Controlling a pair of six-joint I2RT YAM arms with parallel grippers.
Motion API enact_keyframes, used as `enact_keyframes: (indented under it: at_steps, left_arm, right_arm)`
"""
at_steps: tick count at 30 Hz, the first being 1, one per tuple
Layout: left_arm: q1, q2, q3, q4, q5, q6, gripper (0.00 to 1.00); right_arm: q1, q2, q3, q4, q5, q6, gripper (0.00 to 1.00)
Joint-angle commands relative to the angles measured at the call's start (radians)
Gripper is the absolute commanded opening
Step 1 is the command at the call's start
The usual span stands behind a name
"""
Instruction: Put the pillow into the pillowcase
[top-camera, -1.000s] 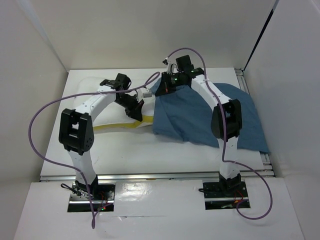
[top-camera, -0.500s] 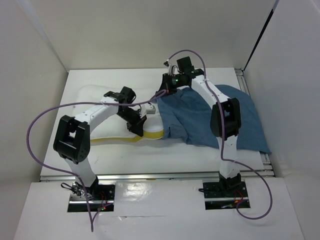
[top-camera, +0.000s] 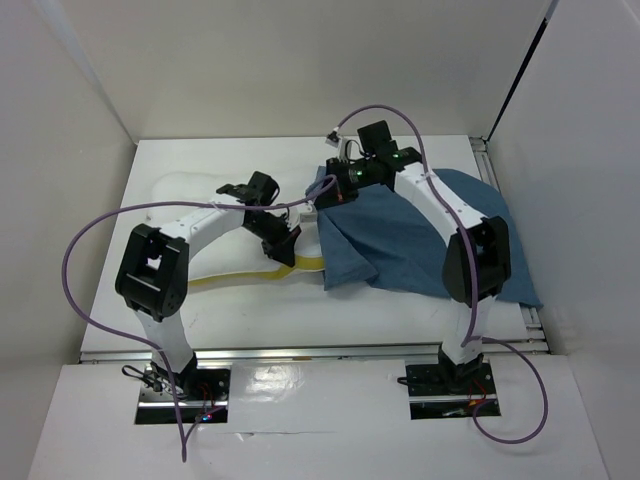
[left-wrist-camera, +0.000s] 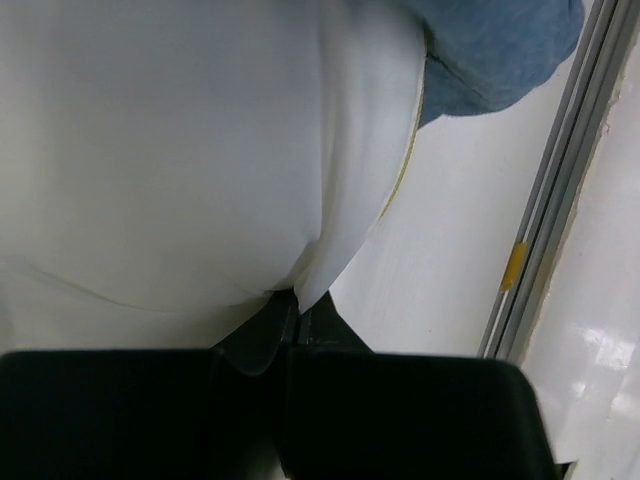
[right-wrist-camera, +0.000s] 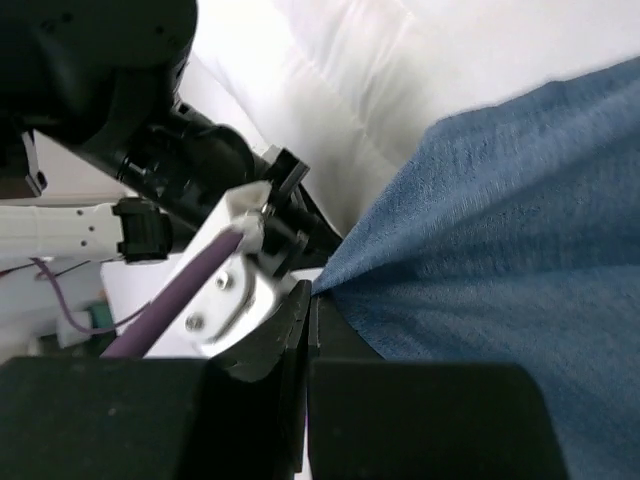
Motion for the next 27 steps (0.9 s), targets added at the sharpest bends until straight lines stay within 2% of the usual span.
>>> enact_keyframes:
  at_steps: [1,3,4,6,8,10,11,13,15,18,21,22,25,27]
  left_arm:
    - [0.001,-0.008,0.003,0.079,0.002,-0.023,0.00]
    - [0.001,-0.017,0.003,0.064,0.015,-0.023,0.00]
    - [0.001,-0.017,0.003,0.052,0.024,-0.010,0.08]
    - [0.001,-0.017,0.034,0.009,0.025,0.016,0.17]
    - [0.010,-0.017,0.054,-0.066,0.014,0.064,0.33]
    - [0.021,-0.039,0.040,-0.080,0.014,0.078,0.59]
    - [0.032,-0.074,0.030,-0.080,0.014,0.078,0.68]
    - [0.032,-0.127,0.019,-0.080,0.002,0.098,0.73]
    - [0.032,-0.163,0.019,-0.071,-0.008,0.098,0.87]
    - [0.041,-0.212,0.045,-0.071,-0.038,0.076,0.89]
    - [0.065,-0.254,0.069,0.017,-0.127,-0.005,0.91]
    - [0.076,-0.263,0.082,0.071,-0.197,-0.016,0.91]
    - [0.098,-0.231,0.097,0.162,-0.357,-0.028,0.92]
    - [0.133,-0.176,0.131,0.234,-0.405,-0.048,0.93]
  right_arm:
    - [0.001,-0.119,-0.047,-0.018,-0.007,-0.011,0.00]
    - [0.001,-0.138,-0.067,-0.019,0.006,-0.021,0.04]
    - [-0.008,-0.138,-0.067,-0.028,0.019,-0.036,0.23]
    - [-0.017,-0.138,-0.067,-0.038,0.085,-0.052,0.42]
    - [-0.043,-0.147,-0.046,-0.038,0.130,-0.063,0.58]
    - [-0.069,-0.147,-0.035,-0.038,0.191,-0.072,0.59]
    - [-0.100,-0.147,-0.035,-0.038,0.203,-0.072,0.59]
    - [-0.140,-0.147,-0.014,-0.028,0.222,-0.072,0.59]
    - [-0.151,-0.147,-0.014,-0.017,0.233,-0.072,0.59]
    - [-0.151,-0.135,-0.002,-0.005,0.254,-0.084,0.59]
    - [-0.151,-0.098,0.026,0.004,0.254,-0.093,0.58]
    - [-0.151,-0.077,0.047,0.004,0.242,-0.093,0.56]
    - [-0.151,-0.041,0.093,0.004,0.193,-0.104,0.54]
    - [-0.151,-0.027,0.104,0.014,0.165,-0.113,0.53]
